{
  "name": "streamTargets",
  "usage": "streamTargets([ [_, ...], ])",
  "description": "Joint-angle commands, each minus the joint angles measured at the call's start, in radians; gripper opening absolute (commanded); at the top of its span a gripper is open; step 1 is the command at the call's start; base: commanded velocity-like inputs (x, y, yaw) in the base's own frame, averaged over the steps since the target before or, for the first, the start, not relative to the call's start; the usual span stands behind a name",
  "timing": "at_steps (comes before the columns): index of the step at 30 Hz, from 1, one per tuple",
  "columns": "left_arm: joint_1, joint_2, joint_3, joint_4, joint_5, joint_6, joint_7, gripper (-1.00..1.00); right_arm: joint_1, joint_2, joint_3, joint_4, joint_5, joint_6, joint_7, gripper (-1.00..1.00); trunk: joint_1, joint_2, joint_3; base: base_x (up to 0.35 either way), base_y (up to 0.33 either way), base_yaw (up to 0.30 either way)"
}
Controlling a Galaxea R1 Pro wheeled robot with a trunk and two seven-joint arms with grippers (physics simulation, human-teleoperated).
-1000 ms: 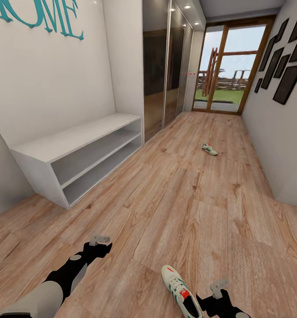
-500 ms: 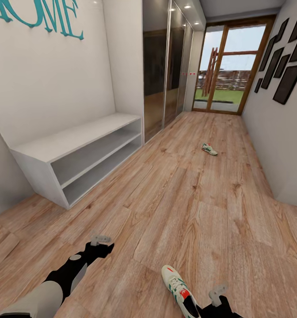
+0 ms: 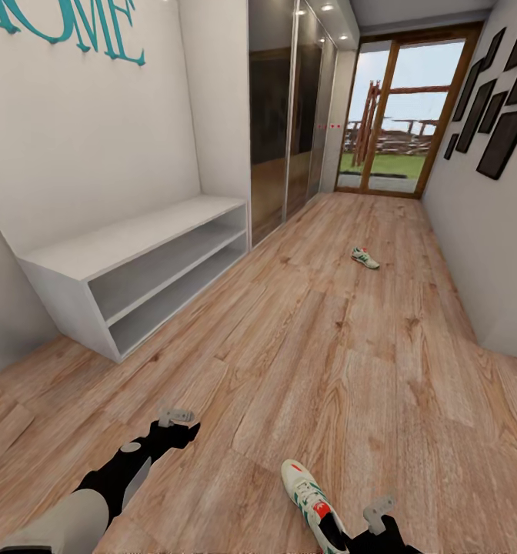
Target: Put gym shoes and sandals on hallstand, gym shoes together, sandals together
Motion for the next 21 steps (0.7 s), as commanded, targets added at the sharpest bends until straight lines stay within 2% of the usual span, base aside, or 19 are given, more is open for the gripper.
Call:
streamTargets([
  [1,-0.001,0.0,-0.001,0.001,-0.005,-0.005,-0.002,1.0,0.0,0.0,-0.007,0.0,0.006,-0.004,0.006,1.0,0.004,-0.008,-0.005,0.0,0.0,0.053],
  [15,-0.001,0.005,0.001,0.0,-0.005,-0.004,-0.002,1.0,0.0,0.0,-0.008,0.0,0.007,-0.004,0.006,1.0,0.057,-0.106,-0.068,0.0,0.0,0.071],
  [21,-0.001,0.007,0.001,-0.001,-0.005,-0.005,-0.003,1.0,0.0,0.0,-0.009,0.0,0.006,-0.004,0.006,1.0,0.06,-0.107,-0.1,0.0,0.0,0.075],
])
